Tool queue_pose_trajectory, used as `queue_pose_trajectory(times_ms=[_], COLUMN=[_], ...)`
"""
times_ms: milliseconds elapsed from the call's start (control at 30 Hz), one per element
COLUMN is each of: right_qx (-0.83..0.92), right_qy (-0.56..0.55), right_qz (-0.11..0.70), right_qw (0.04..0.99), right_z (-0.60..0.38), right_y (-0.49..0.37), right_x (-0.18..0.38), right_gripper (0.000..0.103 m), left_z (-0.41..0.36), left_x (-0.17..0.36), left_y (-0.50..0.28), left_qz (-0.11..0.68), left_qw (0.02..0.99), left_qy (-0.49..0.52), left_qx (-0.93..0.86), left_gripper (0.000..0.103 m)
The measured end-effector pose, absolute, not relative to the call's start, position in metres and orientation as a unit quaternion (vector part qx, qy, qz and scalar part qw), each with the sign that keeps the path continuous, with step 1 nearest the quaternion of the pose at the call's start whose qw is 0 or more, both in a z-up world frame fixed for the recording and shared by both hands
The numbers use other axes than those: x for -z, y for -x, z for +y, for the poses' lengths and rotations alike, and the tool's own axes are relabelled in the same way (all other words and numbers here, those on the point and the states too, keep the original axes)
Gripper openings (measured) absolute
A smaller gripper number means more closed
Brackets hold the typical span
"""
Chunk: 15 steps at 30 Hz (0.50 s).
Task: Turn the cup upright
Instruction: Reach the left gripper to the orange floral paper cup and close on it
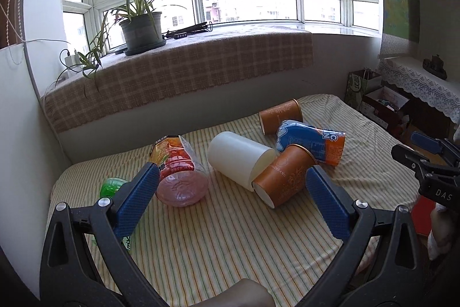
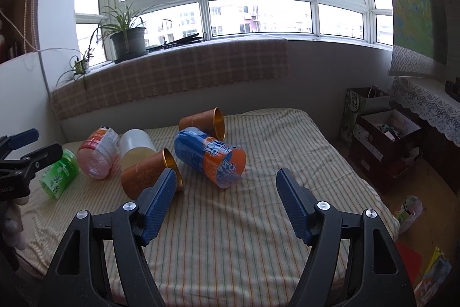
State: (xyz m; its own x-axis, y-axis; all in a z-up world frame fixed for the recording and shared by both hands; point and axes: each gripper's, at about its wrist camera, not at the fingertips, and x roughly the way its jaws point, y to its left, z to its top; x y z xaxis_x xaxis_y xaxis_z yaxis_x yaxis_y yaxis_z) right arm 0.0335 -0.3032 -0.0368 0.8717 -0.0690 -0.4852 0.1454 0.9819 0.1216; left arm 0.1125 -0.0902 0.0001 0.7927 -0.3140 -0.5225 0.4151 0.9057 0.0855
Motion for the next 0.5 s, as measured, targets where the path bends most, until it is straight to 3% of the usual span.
queue_pose_trajectory(times_ms=[300, 500], right_qx=[0.084, 0.105], right_qy=[-0.109, -0.131], right_qz=[0.264, 0.274], right_qw=[0.955, 0.947], right_z=[-0.338, -0.361], right_y=[-0.045, -0.053], right_x=[0.051, 0.062], right_gripper=[0.072, 0.072], left_z=[-0.159, -0.207], left_x=[-0.016, 0.002], left_y=[-0.198, -0.246], left_qz=[0.287, 0.334], left_qw=[0.886, 0.837], left_qy=[-0.192, -0.246], left_qx=[0.308, 0.358], left_gripper=[0.099, 0.099])
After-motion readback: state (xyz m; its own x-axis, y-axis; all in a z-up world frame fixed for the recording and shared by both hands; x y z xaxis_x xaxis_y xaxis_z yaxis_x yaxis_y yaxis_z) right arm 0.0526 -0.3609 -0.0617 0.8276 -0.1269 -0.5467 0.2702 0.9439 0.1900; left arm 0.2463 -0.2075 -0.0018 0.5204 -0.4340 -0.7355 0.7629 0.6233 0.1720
